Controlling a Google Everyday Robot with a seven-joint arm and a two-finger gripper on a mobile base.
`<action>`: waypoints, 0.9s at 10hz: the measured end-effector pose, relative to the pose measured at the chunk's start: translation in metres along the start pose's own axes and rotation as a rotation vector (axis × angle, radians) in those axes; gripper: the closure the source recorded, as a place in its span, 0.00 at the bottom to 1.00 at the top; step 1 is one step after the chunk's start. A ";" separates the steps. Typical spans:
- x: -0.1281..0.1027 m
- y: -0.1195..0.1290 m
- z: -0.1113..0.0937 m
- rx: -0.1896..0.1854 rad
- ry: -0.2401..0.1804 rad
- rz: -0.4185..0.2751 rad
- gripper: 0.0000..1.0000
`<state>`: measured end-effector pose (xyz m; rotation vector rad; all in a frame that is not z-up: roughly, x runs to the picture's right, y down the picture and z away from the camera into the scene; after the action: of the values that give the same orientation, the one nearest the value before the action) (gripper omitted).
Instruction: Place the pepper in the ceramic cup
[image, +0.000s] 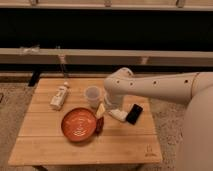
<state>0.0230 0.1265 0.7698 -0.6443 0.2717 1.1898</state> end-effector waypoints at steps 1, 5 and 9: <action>0.000 0.000 0.000 0.000 0.000 0.000 0.20; 0.000 0.000 0.000 0.000 0.000 0.000 0.20; -0.004 -0.001 0.003 -0.003 -0.001 -0.014 0.20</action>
<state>0.0219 0.1250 0.7750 -0.6472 0.2647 1.1772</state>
